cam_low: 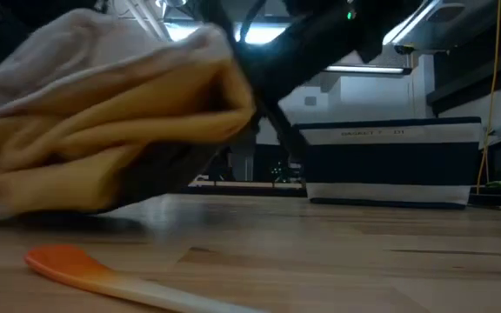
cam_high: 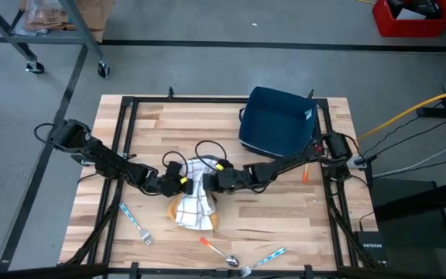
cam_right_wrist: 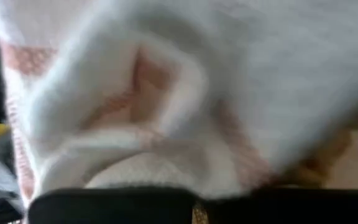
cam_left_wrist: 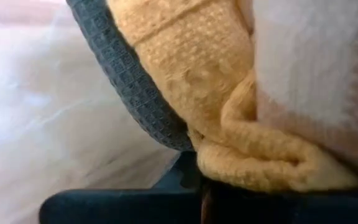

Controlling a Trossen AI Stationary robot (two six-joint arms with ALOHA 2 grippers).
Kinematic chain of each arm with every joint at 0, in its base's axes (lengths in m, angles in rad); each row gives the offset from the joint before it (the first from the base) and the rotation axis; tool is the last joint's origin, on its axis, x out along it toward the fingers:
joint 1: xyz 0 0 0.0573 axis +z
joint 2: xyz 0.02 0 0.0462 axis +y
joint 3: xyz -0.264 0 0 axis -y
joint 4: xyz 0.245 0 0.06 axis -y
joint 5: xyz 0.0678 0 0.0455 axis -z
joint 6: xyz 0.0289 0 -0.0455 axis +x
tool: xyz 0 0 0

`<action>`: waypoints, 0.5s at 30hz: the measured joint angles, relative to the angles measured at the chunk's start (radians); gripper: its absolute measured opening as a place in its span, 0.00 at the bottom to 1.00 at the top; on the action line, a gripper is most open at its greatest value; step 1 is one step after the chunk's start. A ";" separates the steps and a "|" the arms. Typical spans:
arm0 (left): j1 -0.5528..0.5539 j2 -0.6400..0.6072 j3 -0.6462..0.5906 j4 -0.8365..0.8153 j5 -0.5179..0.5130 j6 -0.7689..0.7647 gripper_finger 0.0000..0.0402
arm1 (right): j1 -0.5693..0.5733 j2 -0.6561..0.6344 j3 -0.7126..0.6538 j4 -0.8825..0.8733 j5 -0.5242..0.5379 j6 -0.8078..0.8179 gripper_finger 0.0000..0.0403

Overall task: Fold towel
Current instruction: Put the stacked towels into the blue bin

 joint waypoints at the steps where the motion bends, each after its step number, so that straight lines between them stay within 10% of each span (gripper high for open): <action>1: 0.009 0.000 0.011 0.000 0.000 0.018 0.00 | 0.000 -0.011 0.000 -0.013 0.010 -0.001 0.04; 15: 0.143 0.000 0.052 0.227 0.058 0.225 0.00 | -0.002 -0.212 0.002 -0.243 0.189 -0.039 0.04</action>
